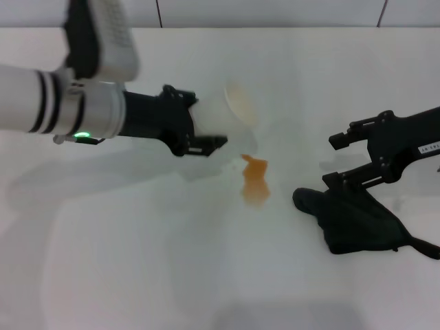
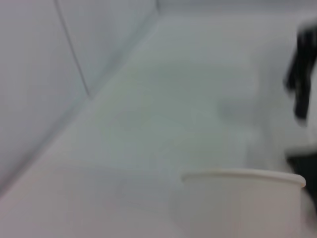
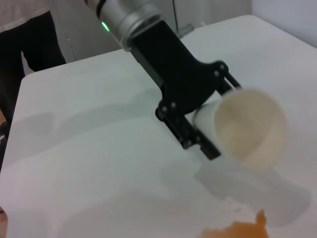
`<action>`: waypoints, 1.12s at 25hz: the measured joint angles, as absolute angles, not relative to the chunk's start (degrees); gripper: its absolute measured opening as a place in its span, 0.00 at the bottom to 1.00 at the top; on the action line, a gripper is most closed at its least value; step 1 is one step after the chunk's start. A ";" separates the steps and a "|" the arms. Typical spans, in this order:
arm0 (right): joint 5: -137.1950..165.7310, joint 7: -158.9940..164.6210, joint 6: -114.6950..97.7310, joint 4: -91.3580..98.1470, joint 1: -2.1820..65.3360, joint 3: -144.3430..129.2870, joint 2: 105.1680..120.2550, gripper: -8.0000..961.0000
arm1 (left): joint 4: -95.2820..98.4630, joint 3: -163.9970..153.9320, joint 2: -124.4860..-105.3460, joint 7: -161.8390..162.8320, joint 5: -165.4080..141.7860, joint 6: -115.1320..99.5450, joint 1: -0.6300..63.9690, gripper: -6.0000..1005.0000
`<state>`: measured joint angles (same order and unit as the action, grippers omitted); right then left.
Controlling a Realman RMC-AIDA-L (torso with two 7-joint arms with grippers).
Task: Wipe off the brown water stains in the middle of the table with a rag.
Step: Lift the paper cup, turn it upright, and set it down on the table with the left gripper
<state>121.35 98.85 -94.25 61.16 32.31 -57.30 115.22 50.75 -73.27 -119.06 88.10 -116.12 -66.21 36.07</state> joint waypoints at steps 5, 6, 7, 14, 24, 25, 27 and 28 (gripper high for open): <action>121.27 99.31 -94.23 60.92 32.76 -58.30 115.26 0.82 | 37.48 -67.20 -118.98 73.98 -98.91 -66.20 34.57 0.65; 121.23 99.38 -94.16 60.92 32.79 -58.65 115.26 0.82 | 34.33 -66.38 -118.97 71.66 -96.60 -66.19 34.71 0.65; 121.09 99.40 -94.10 60.91 32.81 -59.05 115.27 0.82 | 31.79 -65.80 -118.97 69.96 -94.91 -66.09 34.74 0.65; 119.51 98.77 -94.16 61.28 31.88 -60.12 115.30 0.82 | 24.50 -64.57 -119.19 59.11 -85.73 -64.94 30.52 0.65; 119.00 98.80 -94.42 61.36 30.93 -60.08 115.33 0.82 | 20.51 -64.54 -119.29 50.29 -81.54 -60.36 27.00 0.65; 118.96 98.82 -94.48 61.32 30.90 -60.08 115.33 0.82 | 19.98 -64.53 -119.38 49.40 -81.40 -59.68 27.01 0.66; 118.77 98.85 -94.63 61.09 30.88 -60.10 115.33 0.82 | 19.47 -64.53 -119.45 48.46 -81.13 -59.11 27.02 0.66; 118.64 98.85 -94.67 61.02 30.85 -60.11 115.33 0.82 | 18.15 -64.60 -119.49 46.36 -79.43 -58.47 27.22 0.66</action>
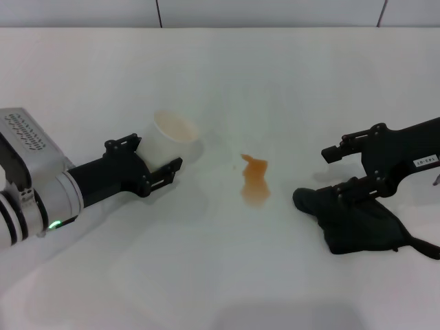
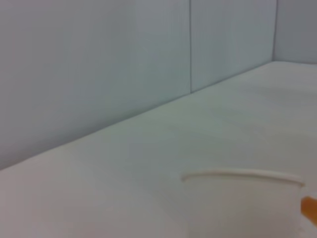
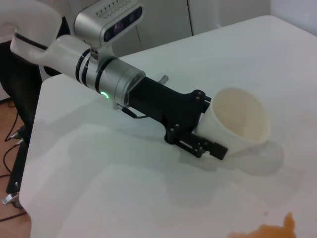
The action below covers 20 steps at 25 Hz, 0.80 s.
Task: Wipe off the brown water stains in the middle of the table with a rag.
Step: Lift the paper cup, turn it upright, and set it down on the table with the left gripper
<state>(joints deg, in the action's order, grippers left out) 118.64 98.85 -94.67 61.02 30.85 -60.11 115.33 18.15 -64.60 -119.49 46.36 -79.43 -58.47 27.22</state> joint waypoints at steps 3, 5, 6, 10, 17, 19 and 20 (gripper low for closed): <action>118.28 98.89 -94.73 60.98 30.70 -60.12 115.32 0.82 | 16.20 -64.79 -119.47 44.81 -77.67 -58.38 28.07 0.66; 118.22 98.94 -94.74 60.94 30.64 -60.11 115.31 0.82 | 15.38 -64.76 -119.47 44.45 -77.45 -58.37 28.58 0.66; 118.21 98.95 -94.74 60.90 30.61 -60.12 115.30 0.82 | 15.15 -64.75 -119.46 44.26 -77.37 -58.36 28.67 0.66; 118.20 98.97 -94.73 60.84 30.46 -60.11 115.30 0.82 | 14.57 -64.86 -119.50 43.79 -77.25 -58.21 28.35 0.66; 118.20 98.97 -94.72 60.81 30.04 -59.96 115.27 0.82 | 13.40 -64.68 -119.53 43.59 -76.95 -58.56 26.79 0.66; 118.20 98.97 -94.72 60.81 30.05 -60.03 115.25 0.82 | 13.48 -64.63 -119.53 43.65 -76.99 -58.85 26.32 0.67; 118.20 98.97 -94.71 60.81 30.05 -60.08 115.24 0.82 | 13.51 -64.65 -119.53 43.73 -77.05 -58.93 26.27 0.67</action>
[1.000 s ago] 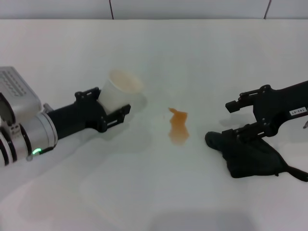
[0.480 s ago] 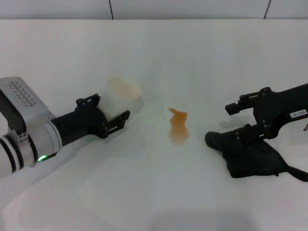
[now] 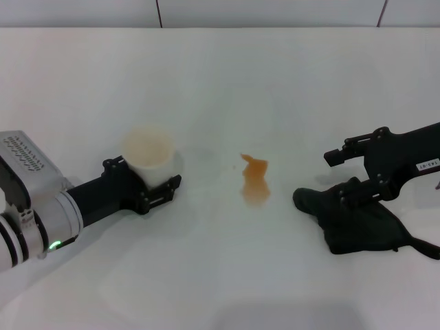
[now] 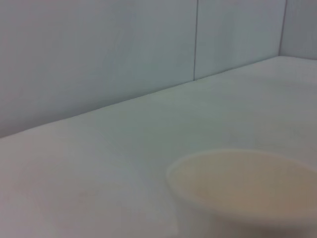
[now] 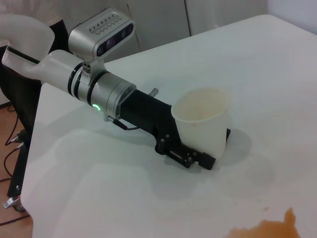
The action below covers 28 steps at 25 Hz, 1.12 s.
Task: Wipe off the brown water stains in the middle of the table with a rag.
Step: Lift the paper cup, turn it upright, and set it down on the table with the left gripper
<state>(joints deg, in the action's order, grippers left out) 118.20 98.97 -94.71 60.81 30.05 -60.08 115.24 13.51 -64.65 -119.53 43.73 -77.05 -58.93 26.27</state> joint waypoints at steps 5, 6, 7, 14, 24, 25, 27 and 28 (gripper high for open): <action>118.26 98.97 -94.80 60.82 30.07 -60.12 115.22 0.82 | 13.22 -64.79 -119.53 43.97 -77.03 -59.00 26.42 0.71; 118.26 98.97 -94.86 60.84 30.07 -60.11 115.23 0.82 | 13.22 -64.73 -119.53 43.97 -77.02 -58.88 26.46 0.74; 118.27 98.97 -95.04 60.85 30.07 -60.11 115.25 0.82 | 13.21 -64.68 -119.53 43.97 -77.00 -58.73 26.56 0.76; 118.24 98.97 -95.55 60.81 29.95 -60.21 115.32 0.82 | 13.05 -64.80 -119.52 44.03 -76.92 -58.34 27.68 0.89; 117.55 98.89 -95.51 60.82 29.69 -61.52 115.40 0.82 | 13.63 -64.52 -119.29 43.73 -75.15 -57.95 29.20 0.88; 117.53 98.88 -95.51 60.81 29.70 -61.55 115.40 0.82 | 13.48 -64.51 -119.25 43.82 -75.02 -57.60 29.72 0.88; 117.50 98.88 -95.54 60.81 29.73 -61.64 115.40 0.82 | 13.20 -64.51 -119.23 44.05 -74.88 -56.56 30.59 0.88; 117.49 98.87 -95.54 60.82 29.76 -61.68 115.39 0.82 | 13.18 -64.54 -119.26 44.13 -74.86 -56.12 30.84 0.88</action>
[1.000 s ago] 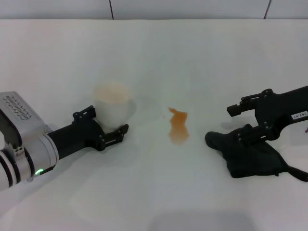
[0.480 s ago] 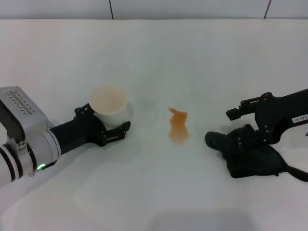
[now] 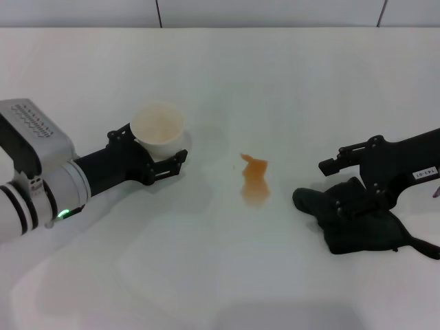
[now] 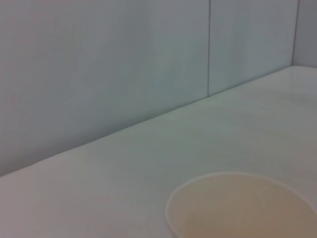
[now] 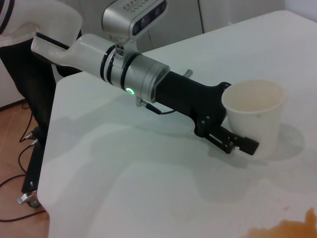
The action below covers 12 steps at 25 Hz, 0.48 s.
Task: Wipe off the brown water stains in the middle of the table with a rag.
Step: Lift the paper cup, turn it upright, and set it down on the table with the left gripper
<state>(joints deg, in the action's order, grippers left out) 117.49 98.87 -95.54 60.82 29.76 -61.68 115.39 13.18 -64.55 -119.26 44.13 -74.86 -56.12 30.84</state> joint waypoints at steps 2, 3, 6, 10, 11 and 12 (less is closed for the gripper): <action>117.42 98.87 -95.52 60.81 29.75 -61.70 115.42 0.82 | 13.13 -64.64 -119.39 44.21 -74.85 -55.62 31.02 0.88; 117.40 98.87 -95.51 60.81 29.73 -61.70 115.45 0.82 | 13.14 -64.64 -119.40 44.20 -74.85 -55.71 30.94 0.88; 117.37 98.87 -95.52 60.94 29.69 -61.70 115.46 0.82 | 13.48 -64.65 -119.49 44.08 -74.85 -57.50 29.63 0.88; 117.38 99.10 -95.66 61.44 29.72 -61.69 115.39 0.82 | 13.76 -64.56 -119.24 43.82 -74.63 -62.09 26.74 0.88; 117.38 99.26 -95.67 61.48 29.81 -61.69 115.31 0.82 | 14.13 -64.55 -119.17 43.77 -74.42 -63.14 25.81 0.88; 117.37 99.42 -95.77 61.49 29.91 -61.65 115.25 0.82 | 14.67 -64.54 -119.13 43.72 -74.26 -63.88 24.76 0.88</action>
